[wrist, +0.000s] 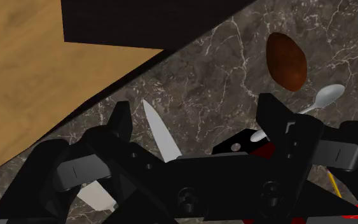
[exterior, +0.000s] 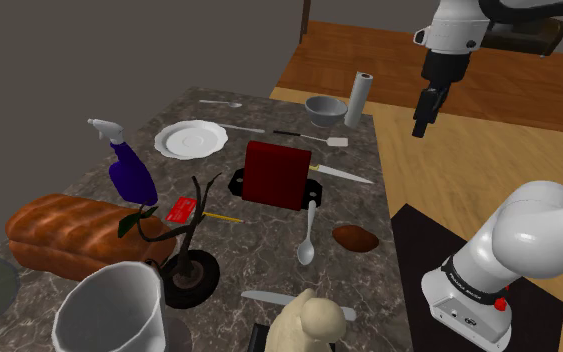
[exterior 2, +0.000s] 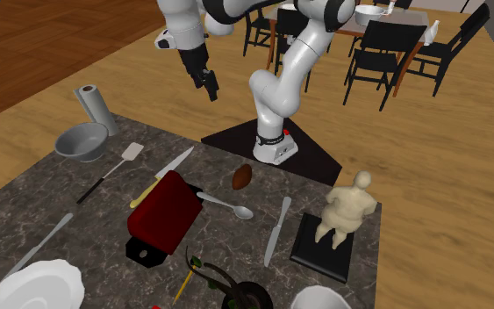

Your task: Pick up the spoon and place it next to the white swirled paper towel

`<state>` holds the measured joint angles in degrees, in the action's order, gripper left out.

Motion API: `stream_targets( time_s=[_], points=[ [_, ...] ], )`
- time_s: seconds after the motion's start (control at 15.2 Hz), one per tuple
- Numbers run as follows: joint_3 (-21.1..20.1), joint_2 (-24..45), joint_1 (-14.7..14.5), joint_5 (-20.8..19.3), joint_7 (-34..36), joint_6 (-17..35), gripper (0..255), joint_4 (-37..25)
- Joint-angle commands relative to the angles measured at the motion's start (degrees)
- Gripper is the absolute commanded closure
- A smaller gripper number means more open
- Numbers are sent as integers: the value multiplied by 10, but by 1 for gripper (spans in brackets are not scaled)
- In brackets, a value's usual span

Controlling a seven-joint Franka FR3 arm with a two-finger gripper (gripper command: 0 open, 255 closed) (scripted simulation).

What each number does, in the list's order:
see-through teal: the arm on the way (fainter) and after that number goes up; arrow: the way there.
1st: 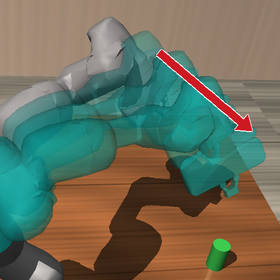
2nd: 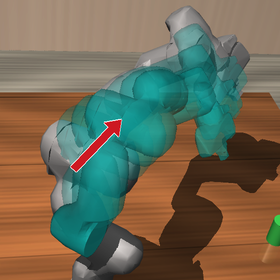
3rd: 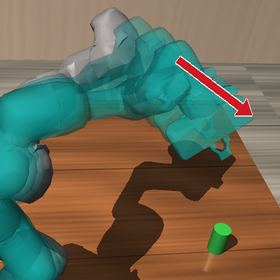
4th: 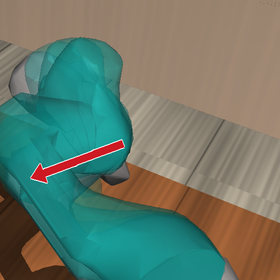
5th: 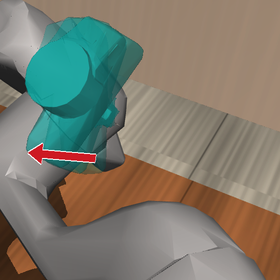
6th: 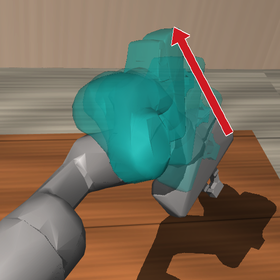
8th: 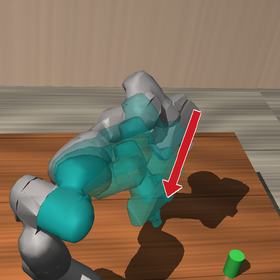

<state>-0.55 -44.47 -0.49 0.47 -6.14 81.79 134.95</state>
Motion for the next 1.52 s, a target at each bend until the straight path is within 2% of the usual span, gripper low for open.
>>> stream_targets(
  time_s=[0.0, 0.4, 0.79, 1.19, 1.45],
  points=[
    [0, 0, 0, 0, 0, 0, 0, 0],
    [-72, -43, 15, 91, 168, 83, 0, 100],
    [-162, -41, 21, 189, 330, 191, 0, 167],
    [-267, 19, 32, 279, 485, 327, 0, 192],
    [-344, 91, 57, 320, 588, 429, 0, 184]
  ],
)
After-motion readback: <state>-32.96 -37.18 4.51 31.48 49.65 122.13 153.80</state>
